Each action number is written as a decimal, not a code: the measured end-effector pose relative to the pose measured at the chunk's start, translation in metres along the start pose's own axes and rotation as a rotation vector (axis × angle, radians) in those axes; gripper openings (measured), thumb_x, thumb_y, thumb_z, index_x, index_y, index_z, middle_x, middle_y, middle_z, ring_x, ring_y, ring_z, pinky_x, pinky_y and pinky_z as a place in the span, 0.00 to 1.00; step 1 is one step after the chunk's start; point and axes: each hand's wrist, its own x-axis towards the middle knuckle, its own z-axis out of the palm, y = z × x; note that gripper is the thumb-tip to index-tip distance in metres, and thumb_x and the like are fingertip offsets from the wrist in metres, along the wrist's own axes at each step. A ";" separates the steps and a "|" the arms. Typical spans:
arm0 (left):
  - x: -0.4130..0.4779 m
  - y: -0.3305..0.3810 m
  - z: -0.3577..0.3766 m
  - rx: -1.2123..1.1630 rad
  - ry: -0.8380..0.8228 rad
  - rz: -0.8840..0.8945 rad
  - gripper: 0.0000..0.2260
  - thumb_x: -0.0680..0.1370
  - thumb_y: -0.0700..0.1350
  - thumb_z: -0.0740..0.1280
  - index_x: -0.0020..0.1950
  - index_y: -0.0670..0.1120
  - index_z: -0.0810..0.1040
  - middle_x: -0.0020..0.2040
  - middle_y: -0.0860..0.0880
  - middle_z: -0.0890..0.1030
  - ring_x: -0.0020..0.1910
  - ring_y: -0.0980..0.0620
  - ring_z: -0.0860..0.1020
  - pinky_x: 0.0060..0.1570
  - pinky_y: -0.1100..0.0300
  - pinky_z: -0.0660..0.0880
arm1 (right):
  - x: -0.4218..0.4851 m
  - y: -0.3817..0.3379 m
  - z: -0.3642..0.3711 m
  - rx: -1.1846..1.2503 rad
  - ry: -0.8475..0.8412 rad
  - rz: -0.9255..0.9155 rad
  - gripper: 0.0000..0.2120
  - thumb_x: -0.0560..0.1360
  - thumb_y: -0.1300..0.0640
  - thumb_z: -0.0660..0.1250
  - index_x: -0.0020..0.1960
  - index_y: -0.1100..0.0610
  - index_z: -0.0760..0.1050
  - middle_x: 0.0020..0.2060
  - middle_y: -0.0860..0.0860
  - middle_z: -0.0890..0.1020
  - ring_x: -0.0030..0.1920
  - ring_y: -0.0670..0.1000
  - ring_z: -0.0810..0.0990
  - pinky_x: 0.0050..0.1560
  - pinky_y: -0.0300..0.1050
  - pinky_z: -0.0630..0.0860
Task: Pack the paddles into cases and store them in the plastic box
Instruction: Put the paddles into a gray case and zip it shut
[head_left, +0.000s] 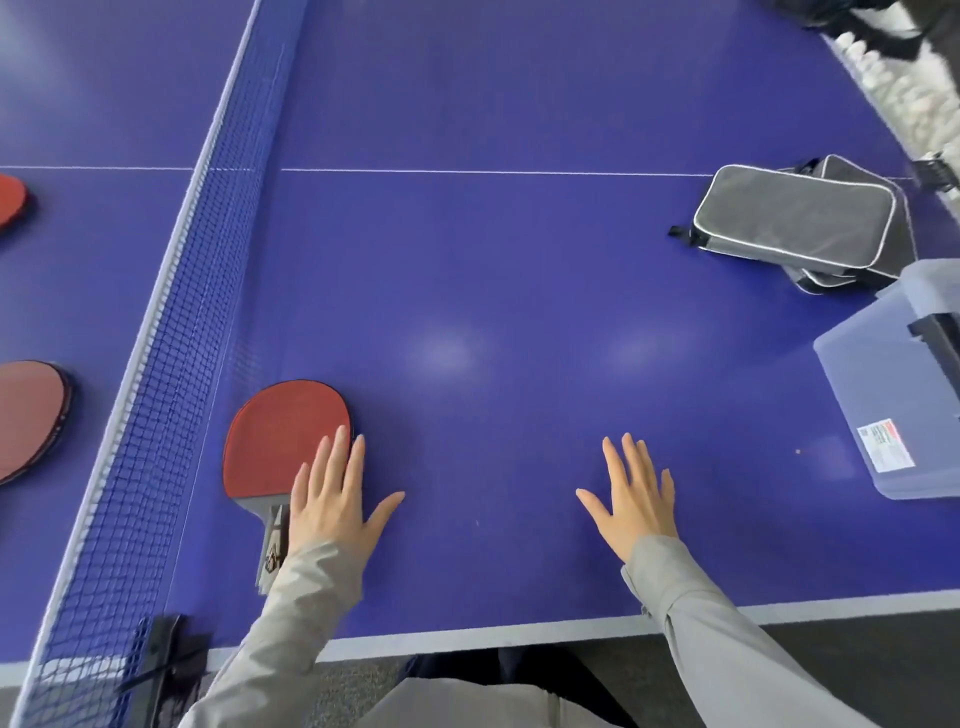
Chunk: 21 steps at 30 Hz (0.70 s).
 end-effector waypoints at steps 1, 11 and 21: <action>0.011 0.012 0.003 0.030 -0.039 0.044 0.48 0.69 0.73 0.30 0.76 0.45 0.59 0.77 0.46 0.58 0.76 0.46 0.55 0.73 0.48 0.53 | 0.000 -0.001 -0.005 0.020 0.016 0.010 0.35 0.78 0.37 0.51 0.77 0.49 0.40 0.77 0.51 0.41 0.77 0.52 0.39 0.74 0.58 0.45; 0.061 0.125 0.023 0.267 -0.189 0.331 0.36 0.76 0.68 0.46 0.77 0.51 0.39 0.78 0.52 0.38 0.77 0.52 0.38 0.74 0.50 0.40 | -0.019 0.048 -0.046 0.168 0.168 0.181 0.35 0.78 0.38 0.52 0.77 0.50 0.41 0.77 0.51 0.44 0.77 0.52 0.40 0.75 0.56 0.46; 0.026 0.266 0.024 0.270 -0.104 0.406 0.35 0.77 0.68 0.46 0.77 0.51 0.39 0.78 0.53 0.38 0.77 0.52 0.38 0.74 0.50 0.41 | -0.051 0.168 -0.078 0.211 0.290 0.188 0.34 0.78 0.38 0.51 0.77 0.48 0.41 0.77 0.50 0.45 0.77 0.51 0.41 0.75 0.54 0.46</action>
